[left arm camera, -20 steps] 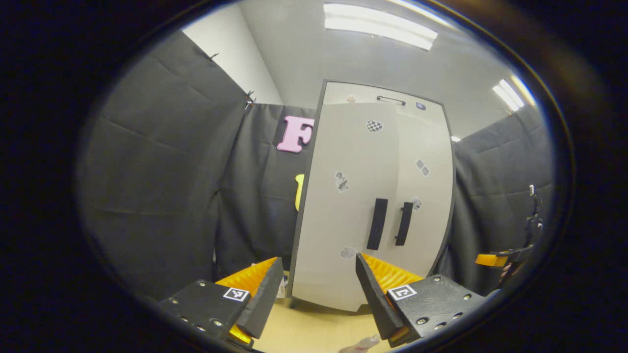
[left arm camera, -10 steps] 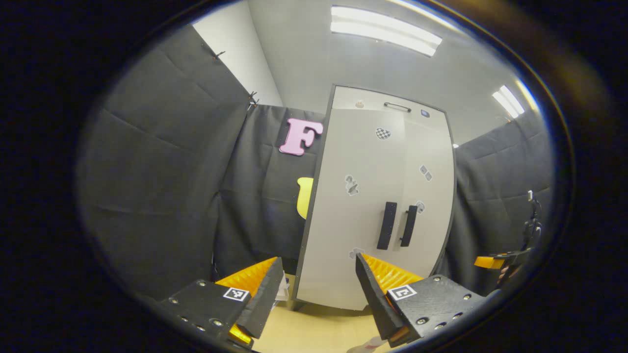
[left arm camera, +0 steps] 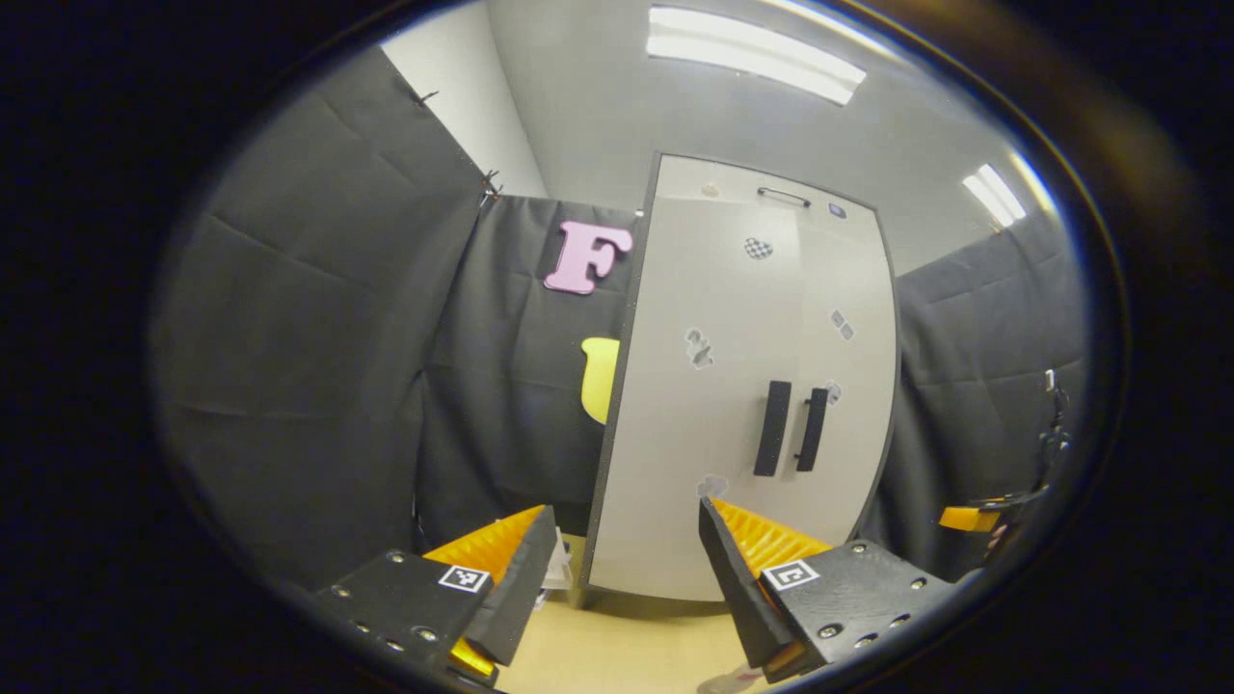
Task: Grasp the bottle in the cabinet with the left hand and place it on the coaster, then close the right door with the right hand and the left door with the left hand.
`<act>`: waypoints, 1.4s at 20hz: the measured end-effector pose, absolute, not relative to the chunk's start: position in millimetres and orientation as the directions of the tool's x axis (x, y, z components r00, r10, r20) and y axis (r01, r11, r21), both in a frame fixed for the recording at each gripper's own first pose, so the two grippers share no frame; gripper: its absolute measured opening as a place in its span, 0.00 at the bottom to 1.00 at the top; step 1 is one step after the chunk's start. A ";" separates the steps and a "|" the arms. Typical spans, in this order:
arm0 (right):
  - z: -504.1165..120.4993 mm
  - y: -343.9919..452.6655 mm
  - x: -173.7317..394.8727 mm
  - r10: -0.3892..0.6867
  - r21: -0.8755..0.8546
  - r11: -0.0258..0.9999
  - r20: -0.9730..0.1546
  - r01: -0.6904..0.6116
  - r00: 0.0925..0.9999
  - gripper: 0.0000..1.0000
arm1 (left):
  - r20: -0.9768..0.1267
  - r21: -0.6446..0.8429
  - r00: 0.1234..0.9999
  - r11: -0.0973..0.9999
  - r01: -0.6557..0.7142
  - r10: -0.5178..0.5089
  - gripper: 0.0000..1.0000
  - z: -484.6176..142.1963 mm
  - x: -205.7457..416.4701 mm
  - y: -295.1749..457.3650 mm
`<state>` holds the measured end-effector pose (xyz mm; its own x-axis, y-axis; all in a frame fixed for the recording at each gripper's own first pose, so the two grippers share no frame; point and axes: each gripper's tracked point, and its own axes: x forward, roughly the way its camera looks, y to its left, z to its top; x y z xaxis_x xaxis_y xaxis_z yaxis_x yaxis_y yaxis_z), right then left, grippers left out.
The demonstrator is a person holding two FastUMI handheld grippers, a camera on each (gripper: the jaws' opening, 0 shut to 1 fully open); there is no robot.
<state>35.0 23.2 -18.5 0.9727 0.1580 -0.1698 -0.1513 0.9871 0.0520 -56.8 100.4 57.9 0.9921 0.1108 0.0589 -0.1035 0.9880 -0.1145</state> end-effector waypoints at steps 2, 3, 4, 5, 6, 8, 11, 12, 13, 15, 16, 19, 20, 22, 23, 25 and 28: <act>-15.3 19.7 34.7 0.142 0.042 0.990 -0.161 -0.137 0.977 0.98 | 0.053 -0.096 0.994 0.991 -0.092 0.097 0.87 56.5 -55.1 99.1; -14.7 19.1 34.5 0.135 0.043 0.991 -0.157 -0.130 0.978 0.98 | 0.050 -0.079 0.994 0.993 -0.092 0.096 0.80 55.4 -53.9 99.5; -13.9 19.3 34.5 0.133 0.049 0.991 -0.154 -0.127 0.979 0.98 | 0.050 -0.064 0.994 0.994 -0.093 0.096 0.94 55.7 -51.9 100.0; -12.9 19.0 34.2 0.131 0.052 0.991 -0.152 -0.124 0.980 0.98 | 0.050 -0.055 0.994 0.994 -0.091 0.094 0.94 56.7 -51.1 98.8; -12.5 18.4 32.9 0.130 0.052 0.991 -0.152 -0.123 0.980 0.98 | 0.054 -0.055 0.995 0.995 -0.084 0.087 0.87 58.4 -50.0 97.4; -9.6 14.9 31.6 0.123 0.041 0.992 -0.145 -0.118 0.982 0.98 | 0.071 -0.054 0.994 0.995 -0.080 0.084 0.84 63.5 -49.6 97.2; -10.6 7.5 31.1 0.109 0.034 0.994 -0.144 -0.105 0.984 0.98 | 0.070 -0.034 0.992 0.994 -0.102 0.104 0.87 61.4 -51.5 101.3; -10.8 4.8 30.8 0.104 0.037 0.994 -0.144 -0.100 0.984 0.98 | 0.067 -0.035 0.992 0.994 -0.104 0.106 0.94 59.1 -52.3 101.5; -10.2 2.7 30.9 0.098 0.041 0.995 -0.141 -0.093 0.985 0.98 | 0.065 -0.041 0.993 0.994 -0.101 0.104 0.94 56.9 -53.4 98.8; -10.2 -0.2 32.3 0.086 0.051 0.995 -0.138 -0.080 0.987 0.98 | 0.058 -0.045 0.993 0.994 -0.103 0.105 0.87 52.0 -55.2 97.9; -10.8 0.2 31.2 0.087 0.058 0.995 -0.139 -0.079 0.987 0.98 | 0.052 -0.042 0.993 0.993 -0.107 0.110 0.87 49.6 -55.7 98.9; -10.2 2.2 28.9 0.090 0.054 0.995 -0.132 -0.083 0.987 0.98 | 0.050 -0.049 0.993 0.994 -0.102 0.104 0.87 47.5 -52.4 96.0; -11.5 2.5 27.5 0.091 0.047 0.995 -0.132 -0.085 0.987 0.98 | 0.051 -0.051 0.993 0.994 -0.101 0.104 0.87 48.3 -51.8 94.9; -12.9 3.4 26.9 0.096 0.040 0.995 -0.135 -0.091 0.986 0.98 | 0.061 -0.048 0.993 0.994 -0.103 0.105 0.87 51.2 -52.9 94.2; -13.2 4.1 27.1 0.098 0.040 0.995 -0.138 -0.093 0.986 0.98 | 0.067 -0.039 0.992 0.994 -0.104 0.107 0.87 51.5 -53.3 95.1; -14.4 5.6 29.7 0.099 0.035 0.995 -0.154 -0.095 0.983 0.98 | 0.077 -0.004 0.990 0.993 -0.121 0.121 0.87 50.7 -57.3 101.6; -5.1 10.4 37.4 0.099 0.001 0.995 -0.157 -0.100 0.983 0.98 | 0.088 0.002 0.991 0.995 -0.099 0.099 0.87 47.4 -61.6 102.3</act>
<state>37.4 10.4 -5.1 0.9826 0.0993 -0.1569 -0.1004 0.9950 0.0011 -61.6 102.3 47.4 0.9912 0.0987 0.0884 -0.0993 0.9951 0.0019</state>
